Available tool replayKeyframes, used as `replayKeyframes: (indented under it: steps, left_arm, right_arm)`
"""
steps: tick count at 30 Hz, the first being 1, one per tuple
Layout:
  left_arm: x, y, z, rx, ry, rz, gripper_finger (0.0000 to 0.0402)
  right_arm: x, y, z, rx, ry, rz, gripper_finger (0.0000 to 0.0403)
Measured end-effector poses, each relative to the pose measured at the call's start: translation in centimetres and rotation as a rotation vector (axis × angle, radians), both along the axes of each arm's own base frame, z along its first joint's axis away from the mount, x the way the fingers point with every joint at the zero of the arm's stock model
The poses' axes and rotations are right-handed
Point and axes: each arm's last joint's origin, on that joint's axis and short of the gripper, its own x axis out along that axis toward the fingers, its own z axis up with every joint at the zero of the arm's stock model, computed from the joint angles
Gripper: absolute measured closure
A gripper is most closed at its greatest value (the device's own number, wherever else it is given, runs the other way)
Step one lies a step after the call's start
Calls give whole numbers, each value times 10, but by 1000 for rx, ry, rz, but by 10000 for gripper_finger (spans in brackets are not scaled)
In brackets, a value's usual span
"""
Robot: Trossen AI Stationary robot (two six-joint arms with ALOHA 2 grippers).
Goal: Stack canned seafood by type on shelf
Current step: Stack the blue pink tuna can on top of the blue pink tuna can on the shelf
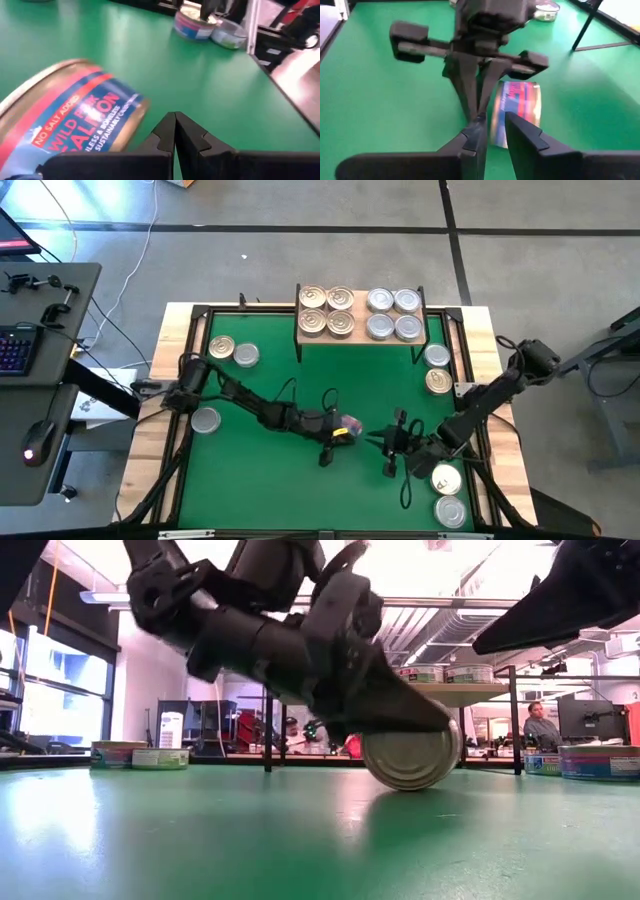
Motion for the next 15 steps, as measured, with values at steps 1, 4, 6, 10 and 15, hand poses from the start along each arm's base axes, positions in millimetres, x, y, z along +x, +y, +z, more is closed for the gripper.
replayKeyframes:
  steps: [1, 4, 6, 10, 15]
  left_arm:
    - [1, -1, 3, -3, 6, -13, 401]
    - [-1, -7, 11, 6, 34, -57, 401]
    - [-5, -11, 17, 24, 70, -72, 401]
    - [-21, -18, 27, 84, 212, -61, 401]
    - [-42, -25, 35, 225, 359, 61, 401]
  right_arm:
    - [0, 0, 0, 9, 0, -1, 340]
    - [2, -1, -4, 20, 7, -17, 329]
    - [5, -4, -6, 20, 17, -27, 311]
    - [16, -16, -5, 66, 38, -12, 248]
    - [37, -29, 4, 94, 94, 160, 149]
